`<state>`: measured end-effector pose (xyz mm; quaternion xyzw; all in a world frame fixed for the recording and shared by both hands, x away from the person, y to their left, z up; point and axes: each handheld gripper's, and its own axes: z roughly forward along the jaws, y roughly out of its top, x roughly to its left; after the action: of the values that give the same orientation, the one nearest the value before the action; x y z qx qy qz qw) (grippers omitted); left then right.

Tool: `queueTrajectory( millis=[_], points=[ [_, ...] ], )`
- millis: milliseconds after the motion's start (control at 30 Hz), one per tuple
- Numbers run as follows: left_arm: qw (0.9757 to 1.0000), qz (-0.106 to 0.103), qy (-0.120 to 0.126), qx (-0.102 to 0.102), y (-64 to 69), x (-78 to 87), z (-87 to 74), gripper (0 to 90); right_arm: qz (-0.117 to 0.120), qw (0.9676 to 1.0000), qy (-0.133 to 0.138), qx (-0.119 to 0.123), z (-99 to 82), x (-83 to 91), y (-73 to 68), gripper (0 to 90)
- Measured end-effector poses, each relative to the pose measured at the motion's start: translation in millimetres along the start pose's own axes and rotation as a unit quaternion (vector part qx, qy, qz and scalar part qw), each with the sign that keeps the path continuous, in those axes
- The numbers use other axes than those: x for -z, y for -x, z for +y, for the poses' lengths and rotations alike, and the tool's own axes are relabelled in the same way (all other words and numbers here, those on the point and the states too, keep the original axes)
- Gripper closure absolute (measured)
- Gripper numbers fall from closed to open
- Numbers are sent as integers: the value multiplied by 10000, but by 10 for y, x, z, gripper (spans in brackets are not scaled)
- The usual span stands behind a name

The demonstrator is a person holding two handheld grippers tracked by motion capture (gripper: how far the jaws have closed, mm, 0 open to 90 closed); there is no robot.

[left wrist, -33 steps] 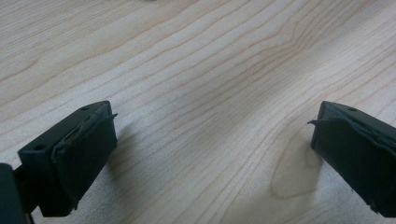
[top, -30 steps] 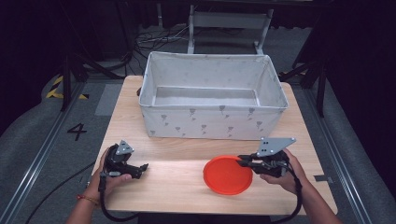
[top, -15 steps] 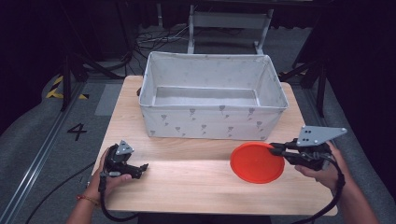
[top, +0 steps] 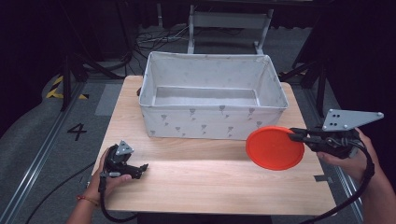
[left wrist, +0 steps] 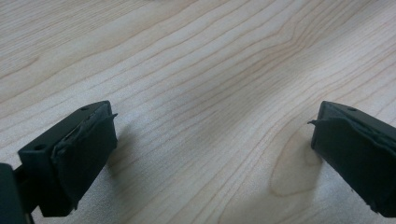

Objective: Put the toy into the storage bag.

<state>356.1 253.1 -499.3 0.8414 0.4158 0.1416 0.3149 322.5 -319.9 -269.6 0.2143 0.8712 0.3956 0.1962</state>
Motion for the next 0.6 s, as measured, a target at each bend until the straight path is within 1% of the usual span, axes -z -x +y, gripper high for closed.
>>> queueTrajectory(
  millis=[67,333,367,600],
  points=[
    [10000,20,4,23,5,2,-3,5,-18,10000,15,46,37,38,14,824],
    [10000,15,-9,5,3,6,-5,5,-119,9999,66,94,207,192,60,824],
    [10000,15,-9,5,3,6,-5,5,-81,9999,79,85,226,203,69,824],
    [10000,14,-16,-6,2,7,-5,5,-127,9998,27,174,376,206,148,824]
  ],
)
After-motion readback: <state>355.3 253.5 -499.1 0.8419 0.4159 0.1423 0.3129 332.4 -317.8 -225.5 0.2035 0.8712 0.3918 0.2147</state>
